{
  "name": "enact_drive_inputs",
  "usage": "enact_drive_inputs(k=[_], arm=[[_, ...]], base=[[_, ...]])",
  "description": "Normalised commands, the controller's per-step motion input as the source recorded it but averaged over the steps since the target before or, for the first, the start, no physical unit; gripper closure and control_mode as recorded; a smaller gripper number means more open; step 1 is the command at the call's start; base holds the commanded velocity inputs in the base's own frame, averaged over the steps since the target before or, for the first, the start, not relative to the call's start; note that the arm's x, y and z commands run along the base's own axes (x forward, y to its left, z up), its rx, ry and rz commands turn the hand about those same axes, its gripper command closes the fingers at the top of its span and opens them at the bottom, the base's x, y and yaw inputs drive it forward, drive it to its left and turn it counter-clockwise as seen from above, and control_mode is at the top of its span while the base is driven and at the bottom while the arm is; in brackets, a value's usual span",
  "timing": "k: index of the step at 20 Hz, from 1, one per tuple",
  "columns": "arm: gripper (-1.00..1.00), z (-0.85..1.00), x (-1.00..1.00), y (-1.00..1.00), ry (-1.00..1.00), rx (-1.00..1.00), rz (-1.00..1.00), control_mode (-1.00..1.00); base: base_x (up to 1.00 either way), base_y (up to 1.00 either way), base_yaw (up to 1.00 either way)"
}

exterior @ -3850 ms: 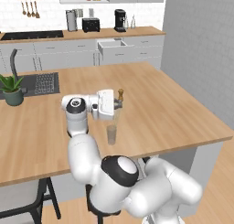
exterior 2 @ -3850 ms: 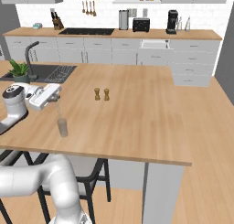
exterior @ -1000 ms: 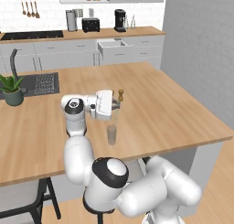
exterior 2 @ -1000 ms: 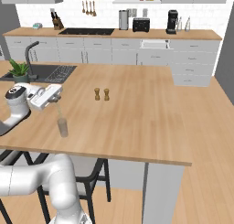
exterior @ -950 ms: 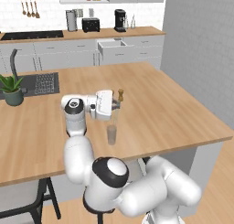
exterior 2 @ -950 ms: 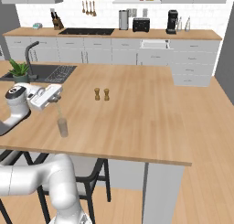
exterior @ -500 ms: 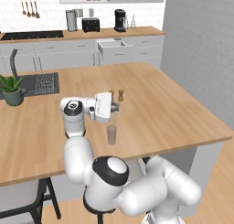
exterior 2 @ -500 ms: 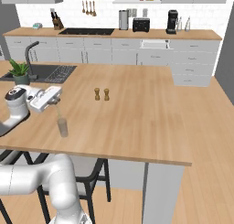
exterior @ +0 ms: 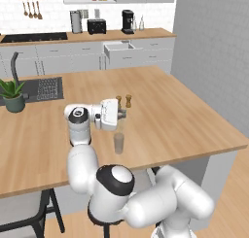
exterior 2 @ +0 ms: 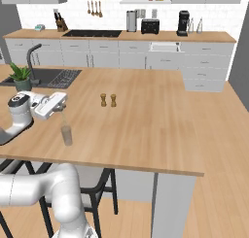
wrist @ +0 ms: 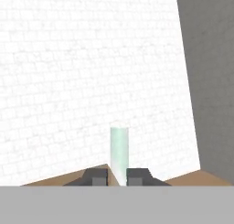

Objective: Take a straw from the drawer in front and place it inside the glass cup on the dining counter.

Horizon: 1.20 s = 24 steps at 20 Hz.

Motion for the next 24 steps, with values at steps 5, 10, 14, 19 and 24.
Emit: enact_drive_inputs(k=[5, 10, 14, 19, 24], arm=[[1.00, -0.13, 0.09, 0.00, 0.00, 0.00, 0.00, -1.00], [1.00, -0.19, 0.13, 0.00, 0.00, 0.00, 0.00, -1.00], [1.00, -0.29, 0.13, 0.00, 0.01, 0.00, 0.00, -1.00], [1.00, -0.38, 0.11, 0.00, 0.03, 0.00, 0.00, -1.00], [1.00, -0.33, 0.02, 0.06, 0.02, 0.00, 0.00, -1.00]], base=[[0.00, 0.00, 0.00], [0.00, 0.00, 0.00], [0.00, 0.00, 0.00], [0.00, 0.00, 0.00], [0.00, 0.00, 0.00]])
